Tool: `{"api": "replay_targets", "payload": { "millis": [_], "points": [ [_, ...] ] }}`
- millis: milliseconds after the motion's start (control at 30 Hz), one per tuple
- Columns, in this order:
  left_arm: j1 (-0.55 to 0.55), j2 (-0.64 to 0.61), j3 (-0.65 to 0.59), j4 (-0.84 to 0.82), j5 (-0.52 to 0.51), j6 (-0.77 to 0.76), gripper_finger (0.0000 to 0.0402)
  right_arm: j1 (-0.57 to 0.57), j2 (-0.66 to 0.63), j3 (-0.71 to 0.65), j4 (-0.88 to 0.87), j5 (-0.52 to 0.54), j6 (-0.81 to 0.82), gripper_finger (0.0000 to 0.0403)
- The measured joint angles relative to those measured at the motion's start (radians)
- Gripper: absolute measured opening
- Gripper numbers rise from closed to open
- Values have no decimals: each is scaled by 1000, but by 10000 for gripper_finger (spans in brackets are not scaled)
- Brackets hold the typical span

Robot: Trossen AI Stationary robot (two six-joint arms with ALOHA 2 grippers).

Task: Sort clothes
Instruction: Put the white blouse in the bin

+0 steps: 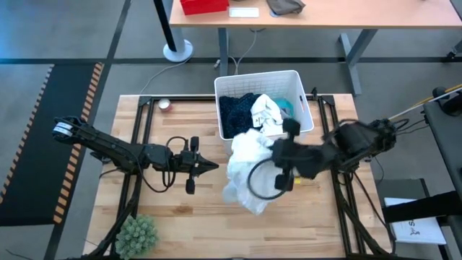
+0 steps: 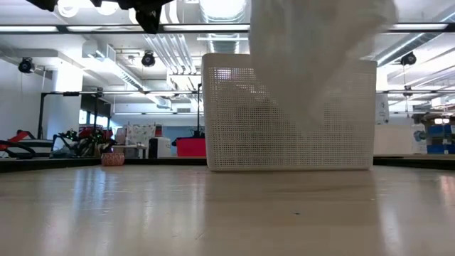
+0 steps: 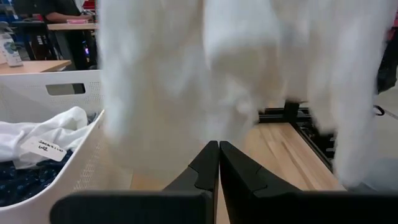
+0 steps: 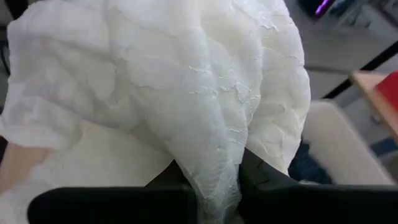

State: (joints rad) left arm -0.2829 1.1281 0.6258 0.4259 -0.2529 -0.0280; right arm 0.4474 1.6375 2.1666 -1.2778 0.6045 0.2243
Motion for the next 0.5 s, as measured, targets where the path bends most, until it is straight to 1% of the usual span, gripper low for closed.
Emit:
{"api": "replay_targets", "payload": {
  "millis": [100, 267, 333, 500],
  "points": [
    [0, 0, 0, 0, 0, 0, 0, 0, 0, 87, 4, 38, -52, 21],
    [0, 0, 0, 0, 0, 0, 0, 0, 0, 190, 43, 139, -161, 21],
    [0, 0, 0, 0, 0, 0, 0, -3, -16, 184, 102, 189, -229, 21],
    [0, 0, 0, 3, 0, -1, 0, -37, -43, 190, 267, 260, -388, 20]
  ]
}}
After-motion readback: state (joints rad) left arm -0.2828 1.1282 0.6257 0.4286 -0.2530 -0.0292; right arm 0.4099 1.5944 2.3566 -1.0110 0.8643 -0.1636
